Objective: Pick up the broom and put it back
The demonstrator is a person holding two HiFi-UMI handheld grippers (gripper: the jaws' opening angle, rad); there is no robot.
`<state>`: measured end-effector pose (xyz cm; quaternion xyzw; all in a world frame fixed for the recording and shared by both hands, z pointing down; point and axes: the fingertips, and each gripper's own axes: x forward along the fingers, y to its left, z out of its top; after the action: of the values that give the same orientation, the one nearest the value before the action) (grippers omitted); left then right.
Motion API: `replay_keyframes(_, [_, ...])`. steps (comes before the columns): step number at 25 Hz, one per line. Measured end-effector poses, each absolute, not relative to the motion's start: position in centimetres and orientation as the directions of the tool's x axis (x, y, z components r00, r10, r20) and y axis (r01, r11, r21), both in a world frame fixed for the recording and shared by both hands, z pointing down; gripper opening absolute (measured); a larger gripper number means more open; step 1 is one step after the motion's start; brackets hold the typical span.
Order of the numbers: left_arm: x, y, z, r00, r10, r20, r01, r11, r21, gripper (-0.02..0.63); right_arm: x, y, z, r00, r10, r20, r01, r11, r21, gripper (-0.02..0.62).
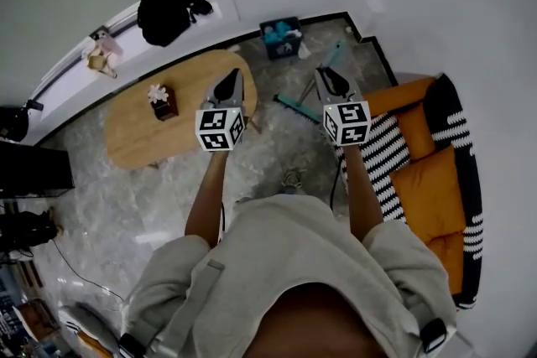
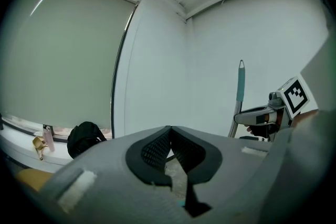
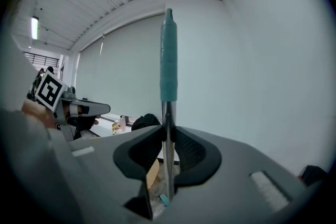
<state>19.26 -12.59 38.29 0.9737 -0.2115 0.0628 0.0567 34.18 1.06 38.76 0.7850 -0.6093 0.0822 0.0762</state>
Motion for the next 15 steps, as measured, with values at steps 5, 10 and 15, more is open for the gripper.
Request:
replay_keyframes(5, [21.8, -13.0, 38.6, 0.897, -0.416, 0.152, -0.430, -0.899, 0.077, 0.002, 36.7, -0.2, 38.5, 0.207, -0.956, 0.208, -0.978, -0.207, 0.024, 0.075])
replay_keyframes(10, [23.5, -14.0, 39.4, 0.894, -0.418, 0.162, -0.435, -0.896, 0.089, 0.002, 38.6, -1.2, 39.0, 0.202, -0.956, 0.215, -0.979, -0.201, 0.027, 0.075])
replay_keyframes(15, [25.9, -15.8, 40.3, 0.898, -0.406, 0.168, -0.425, -0.899, 0.104, 0.002, 40.3, -2.8, 39.7, 0.200, -0.952, 0.233, -0.980, -0.198, 0.030, 0.075])
